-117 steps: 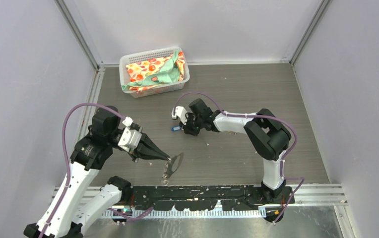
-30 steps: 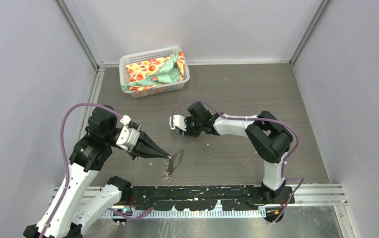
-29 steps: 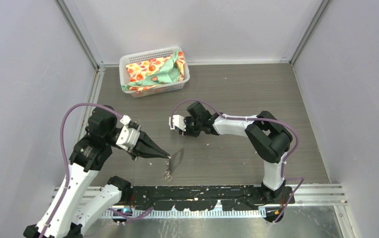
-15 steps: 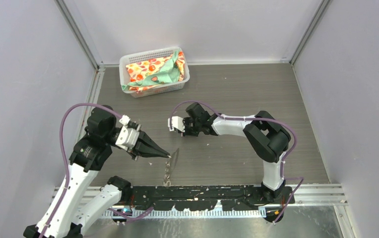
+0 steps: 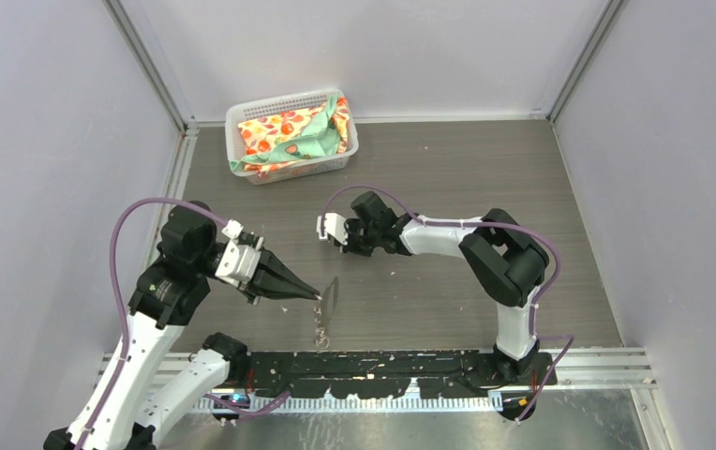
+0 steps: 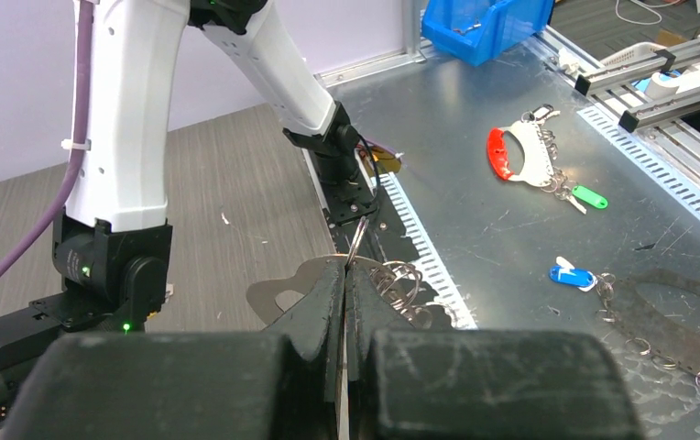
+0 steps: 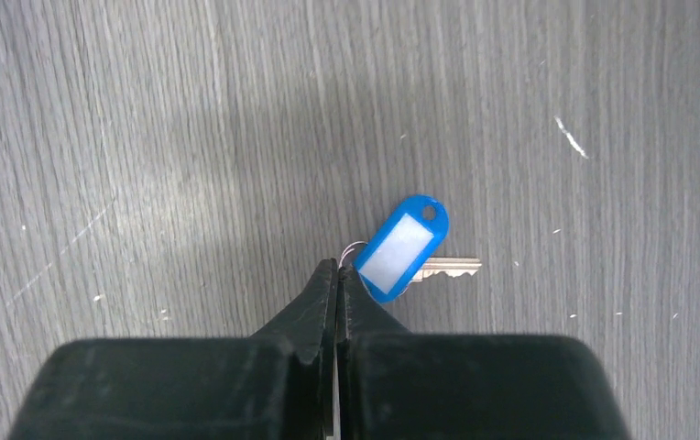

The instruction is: Put the keys on the keyring

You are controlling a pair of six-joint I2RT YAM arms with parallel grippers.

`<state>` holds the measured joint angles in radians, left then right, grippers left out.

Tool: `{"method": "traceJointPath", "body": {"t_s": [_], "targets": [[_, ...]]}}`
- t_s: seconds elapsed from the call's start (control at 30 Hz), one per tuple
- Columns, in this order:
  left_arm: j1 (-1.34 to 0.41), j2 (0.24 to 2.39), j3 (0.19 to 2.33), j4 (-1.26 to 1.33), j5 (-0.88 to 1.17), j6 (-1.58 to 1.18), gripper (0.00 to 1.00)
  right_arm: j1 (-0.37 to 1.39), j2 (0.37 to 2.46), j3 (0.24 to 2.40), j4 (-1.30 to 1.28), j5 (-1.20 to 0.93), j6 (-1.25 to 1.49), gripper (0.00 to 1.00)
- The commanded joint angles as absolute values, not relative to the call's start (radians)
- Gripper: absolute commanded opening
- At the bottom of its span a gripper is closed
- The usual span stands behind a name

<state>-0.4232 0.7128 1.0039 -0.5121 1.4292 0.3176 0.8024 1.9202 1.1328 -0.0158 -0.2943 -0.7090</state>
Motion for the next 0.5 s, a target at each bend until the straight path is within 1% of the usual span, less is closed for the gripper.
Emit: {"method": "traceJointPath", "body": {"t_s": [0.0,0.23,0.27,0.3,0.4,0.43,0.47], "targets": [[-0.419,0.7,1.008,-0.472,1.45,0.298,0.0,0.782,1.888,1.173,0.08,-0.345,-0.616,0.01],[-0.419,0.699,1.005,-0.472,1.449,0.295,0.0,0.737,1.847,1.173,0.089,-0.372,-0.531,0.01],[-0.419,0.699,1.005,-0.471,1.449,0.295,0.0,0.734,1.844,1.172,0.076,-0.37,-0.537,0.04],[-0.419,0.699,1.005,-0.472,1.448,0.296,0.0,0.73,1.835,1.165,0.071,-0.372,-0.54,0.1],[-0.419,0.697,1.004,-0.471,1.447,0.296,0.0,0.72,1.808,1.131,0.073,-0.415,-0.542,0.34],[-0.419,0.696,1.004,-0.472,1.446,0.296,0.0,0.718,1.803,1.127,0.051,-0.436,-0.567,0.4],[-0.419,0.696,1.005,-0.471,1.445,0.296,0.0,0.718,1.802,1.131,0.018,-0.457,-0.595,0.43]]}}
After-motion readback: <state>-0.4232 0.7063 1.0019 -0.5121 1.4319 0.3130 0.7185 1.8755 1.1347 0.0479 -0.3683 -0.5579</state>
